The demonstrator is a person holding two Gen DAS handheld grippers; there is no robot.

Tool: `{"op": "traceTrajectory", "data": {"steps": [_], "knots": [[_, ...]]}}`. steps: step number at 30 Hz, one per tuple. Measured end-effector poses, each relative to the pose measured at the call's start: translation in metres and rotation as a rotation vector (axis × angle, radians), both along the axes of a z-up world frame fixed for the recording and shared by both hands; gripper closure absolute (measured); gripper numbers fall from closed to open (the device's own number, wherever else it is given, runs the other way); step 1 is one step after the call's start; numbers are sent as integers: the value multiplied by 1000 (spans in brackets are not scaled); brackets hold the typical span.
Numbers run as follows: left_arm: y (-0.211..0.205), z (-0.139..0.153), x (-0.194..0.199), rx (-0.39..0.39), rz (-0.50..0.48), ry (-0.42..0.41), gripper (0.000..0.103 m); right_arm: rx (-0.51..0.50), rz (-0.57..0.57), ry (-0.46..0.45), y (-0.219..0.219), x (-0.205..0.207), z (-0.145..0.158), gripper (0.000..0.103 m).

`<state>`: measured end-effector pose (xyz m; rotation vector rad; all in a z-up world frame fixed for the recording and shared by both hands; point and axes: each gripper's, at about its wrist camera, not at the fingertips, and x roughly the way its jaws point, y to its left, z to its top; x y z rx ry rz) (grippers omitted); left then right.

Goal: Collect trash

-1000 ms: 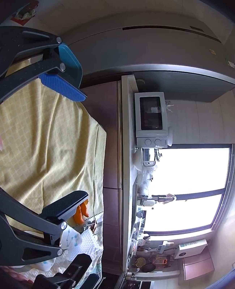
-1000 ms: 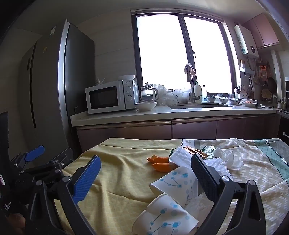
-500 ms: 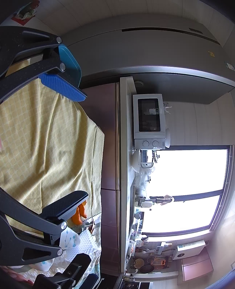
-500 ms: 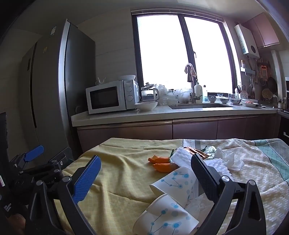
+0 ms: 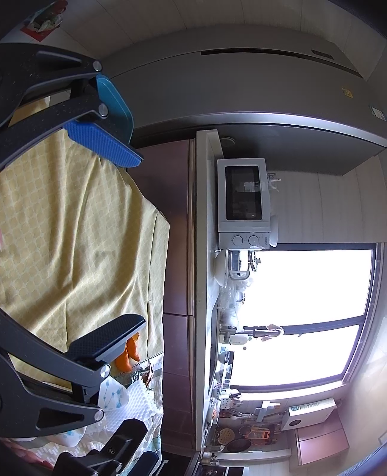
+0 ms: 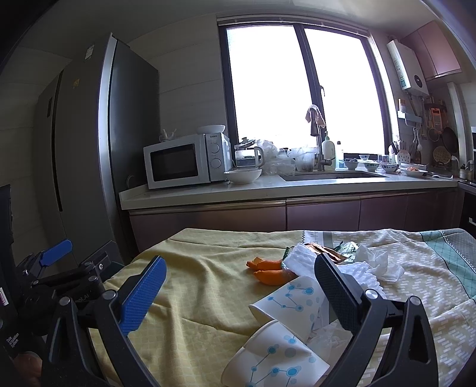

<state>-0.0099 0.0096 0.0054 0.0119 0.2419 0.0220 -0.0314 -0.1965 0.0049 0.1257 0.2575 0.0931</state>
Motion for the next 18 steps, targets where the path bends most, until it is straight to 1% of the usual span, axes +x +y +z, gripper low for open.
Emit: {"op": "traceTrajectory", "data": {"steps": [18], "knots": [[0,0,-3,-1,10,-5,6,6,0,-1,0,-1,1,7]]}}
